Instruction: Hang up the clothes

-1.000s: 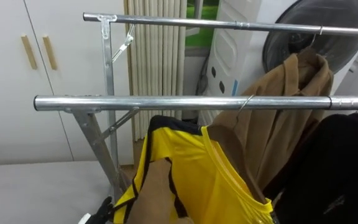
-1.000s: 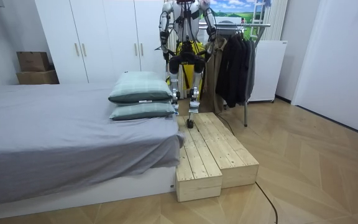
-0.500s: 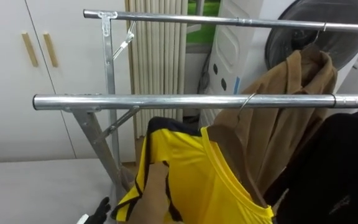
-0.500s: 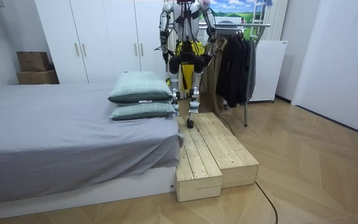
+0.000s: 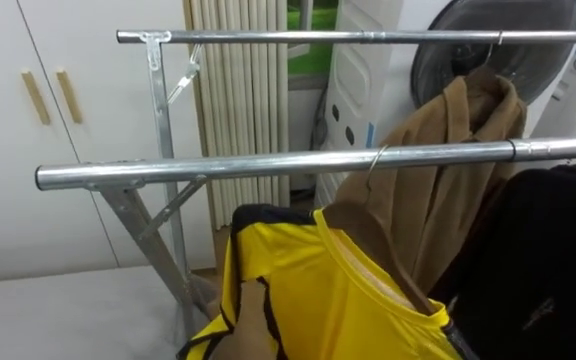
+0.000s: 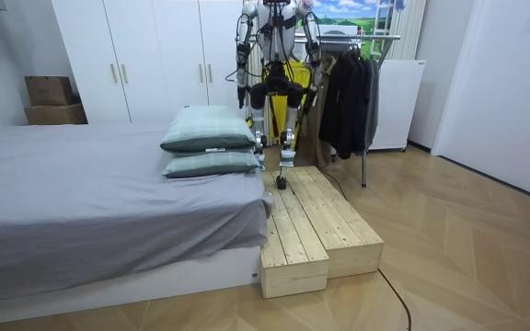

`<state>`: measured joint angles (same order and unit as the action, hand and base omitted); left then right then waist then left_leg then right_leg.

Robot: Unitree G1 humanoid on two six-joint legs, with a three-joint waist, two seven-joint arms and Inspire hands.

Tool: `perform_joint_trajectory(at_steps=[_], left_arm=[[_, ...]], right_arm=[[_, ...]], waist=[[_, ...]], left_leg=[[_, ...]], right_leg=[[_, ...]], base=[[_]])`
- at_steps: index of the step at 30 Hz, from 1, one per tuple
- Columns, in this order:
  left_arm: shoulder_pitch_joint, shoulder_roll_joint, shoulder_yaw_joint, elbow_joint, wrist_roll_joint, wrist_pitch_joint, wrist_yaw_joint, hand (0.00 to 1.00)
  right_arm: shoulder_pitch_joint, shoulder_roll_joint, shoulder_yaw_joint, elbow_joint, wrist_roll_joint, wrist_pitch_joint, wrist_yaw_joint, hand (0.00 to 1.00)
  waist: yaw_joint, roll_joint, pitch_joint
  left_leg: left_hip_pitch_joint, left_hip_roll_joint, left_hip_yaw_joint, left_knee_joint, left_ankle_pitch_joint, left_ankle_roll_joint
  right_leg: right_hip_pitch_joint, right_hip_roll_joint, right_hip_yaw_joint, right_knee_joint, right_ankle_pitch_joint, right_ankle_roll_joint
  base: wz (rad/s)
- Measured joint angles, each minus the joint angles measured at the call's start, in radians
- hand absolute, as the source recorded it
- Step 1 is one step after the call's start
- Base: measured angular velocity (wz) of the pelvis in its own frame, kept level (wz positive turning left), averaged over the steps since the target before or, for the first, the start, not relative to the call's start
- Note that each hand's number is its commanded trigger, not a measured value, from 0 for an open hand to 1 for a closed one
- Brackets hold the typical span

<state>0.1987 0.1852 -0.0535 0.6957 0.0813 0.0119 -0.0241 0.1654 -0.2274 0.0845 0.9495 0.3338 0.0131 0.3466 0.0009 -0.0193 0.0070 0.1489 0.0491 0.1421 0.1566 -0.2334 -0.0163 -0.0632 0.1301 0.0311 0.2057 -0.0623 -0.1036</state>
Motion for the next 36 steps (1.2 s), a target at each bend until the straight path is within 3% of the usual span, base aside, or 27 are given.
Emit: perform_joint_trajectory(at_steps=[5, 9, 15, 27, 36], left_arm=[[0.006, -0.006, 0.003, 0.097, -0.002, -0.031, 0.016, 0.0], [0.016, -0.013, 0.01, 0.165, -0.004, -0.069, 0.041, 0.0], [0.012, -0.039, 0.021, 0.253, -0.007, -0.13, 0.075, 0.0], [0.011, -0.04, 0.054, 0.312, -0.016, -0.142, 0.052, 0.0], [0.011, -0.043, 0.123, 0.353, -0.122, -0.139, 0.052, 0.0]], right_arm=[[0.03, 0.001, -0.002, 0.036, -0.023, -0.014, -0.04, 0.0], [0.041, 0.039, -0.033, 0.096, 0.025, -0.049, -0.076, 0.0], [0.041, 0.062, -0.07, 0.167, 0.077, -0.081, -0.115, 0.0], [0.04, 0.071, -0.071, 0.191, 0.119, -0.077, -0.167, 0.0], [0.041, 0.078, -0.091, 0.193, 0.104, -0.054, -0.22, 0.0]], waist=[[-0.017, 0.008, -0.0063], [-0.026, 0.01, -0.0092], [-0.029, 0.02, -0.0125], [-0.032, 0.027, -0.0139], [-0.026, 0.028, -0.0153]], left_leg=[[-0.003, 0.002, 0.002, -0.005, 0.003, -0.005], [-0.002, 0.008, 0.008, -0.006, -0.003, -0.012], [0.001, 0.011, 0.019, -0.008, -0.009, -0.012], [0.003, 0.01, 0.021, -0.008, -0.016, -0.006], [0.013, 0.011, 0.02, -0.012, -0.019, -0.01]], right_leg=[[-0.006, 0.002, 0.003, -0.002, 0.0, -0.004], [-0.007, 0.011, 0.011, -0.005, -0.001, -0.006], [-0.008, 0.016, 0.021, -0.006, -0.002, -0.008], [-0.01, 0.02, 0.03, -0.002, -0.004, -0.007], [-0.008, 0.033, 0.051, -0.001, -0.004, -0.01]], base=[[-0.02], [-0.06], [-0.06], [-0.01], [-0.08]])
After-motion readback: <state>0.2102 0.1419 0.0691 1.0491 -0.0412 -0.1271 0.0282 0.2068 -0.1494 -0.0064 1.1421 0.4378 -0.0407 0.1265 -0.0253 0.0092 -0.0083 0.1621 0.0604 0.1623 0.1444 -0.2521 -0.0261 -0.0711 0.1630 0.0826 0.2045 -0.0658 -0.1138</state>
